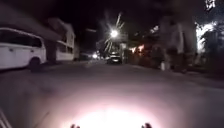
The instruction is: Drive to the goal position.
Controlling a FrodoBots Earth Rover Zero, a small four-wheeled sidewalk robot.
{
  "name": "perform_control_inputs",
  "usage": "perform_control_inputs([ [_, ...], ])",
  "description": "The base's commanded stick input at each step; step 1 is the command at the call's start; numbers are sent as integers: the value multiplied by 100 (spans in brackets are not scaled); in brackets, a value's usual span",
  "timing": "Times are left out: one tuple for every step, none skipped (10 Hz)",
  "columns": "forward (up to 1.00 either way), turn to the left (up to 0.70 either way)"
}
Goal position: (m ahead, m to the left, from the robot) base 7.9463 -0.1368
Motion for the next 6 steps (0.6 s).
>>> perform_control_inputs([
  [70, 0],
  [70, 0],
  [70, 0],
  [70, 0],
  [70, 0],
  [70, 0],
])
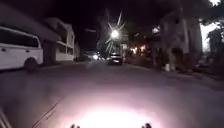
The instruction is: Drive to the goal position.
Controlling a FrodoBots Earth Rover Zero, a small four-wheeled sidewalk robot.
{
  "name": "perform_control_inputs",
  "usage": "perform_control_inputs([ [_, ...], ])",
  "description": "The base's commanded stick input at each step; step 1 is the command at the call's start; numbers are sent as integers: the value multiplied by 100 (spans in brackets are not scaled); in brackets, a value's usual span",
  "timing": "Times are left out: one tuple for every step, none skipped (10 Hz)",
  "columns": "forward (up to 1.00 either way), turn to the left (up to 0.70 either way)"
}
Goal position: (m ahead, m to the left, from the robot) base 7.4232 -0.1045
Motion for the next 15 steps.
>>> perform_control_inputs([
  [70, 0],
  [70, 0],
  [70, 0],
  [70, 0],
  [70, 0],
  [70, 0],
  [70, 0],
  [70, 0],
  [70, 0],
  [70, 0],
  [70, 0],
  [70, 0],
  [70, 0],
  [70, 0],
  [70, 0],
])
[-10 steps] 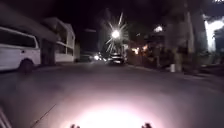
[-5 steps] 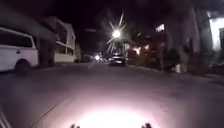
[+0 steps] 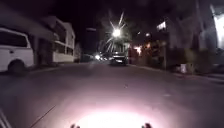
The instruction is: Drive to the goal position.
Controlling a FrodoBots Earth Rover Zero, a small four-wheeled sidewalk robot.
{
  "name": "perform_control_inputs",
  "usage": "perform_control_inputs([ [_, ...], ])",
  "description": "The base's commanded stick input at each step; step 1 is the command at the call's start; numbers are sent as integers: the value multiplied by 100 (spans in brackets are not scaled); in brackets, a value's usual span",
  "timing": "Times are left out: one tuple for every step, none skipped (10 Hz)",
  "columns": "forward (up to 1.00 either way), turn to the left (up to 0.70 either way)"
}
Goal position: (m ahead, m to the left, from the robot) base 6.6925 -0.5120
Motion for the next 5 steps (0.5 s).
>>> perform_control_inputs([
  [70, 0],
  [70, 0],
  [70, 0],
  [70, 0],
  [70, 0],
])
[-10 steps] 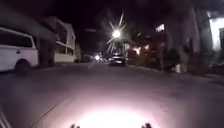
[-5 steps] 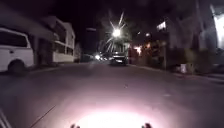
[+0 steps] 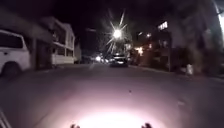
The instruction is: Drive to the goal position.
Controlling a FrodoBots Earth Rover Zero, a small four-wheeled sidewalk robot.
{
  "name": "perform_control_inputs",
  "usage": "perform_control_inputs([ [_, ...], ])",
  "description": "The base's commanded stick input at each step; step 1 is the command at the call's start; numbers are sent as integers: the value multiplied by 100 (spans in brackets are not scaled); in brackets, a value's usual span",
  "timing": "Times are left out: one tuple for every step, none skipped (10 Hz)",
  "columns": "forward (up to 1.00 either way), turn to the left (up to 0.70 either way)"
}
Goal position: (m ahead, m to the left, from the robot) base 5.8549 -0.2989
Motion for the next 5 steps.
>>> perform_control_inputs([
  [70, 0],
  [70, 0],
  [70, 0],
  [70, 0],
  [70, 0],
])
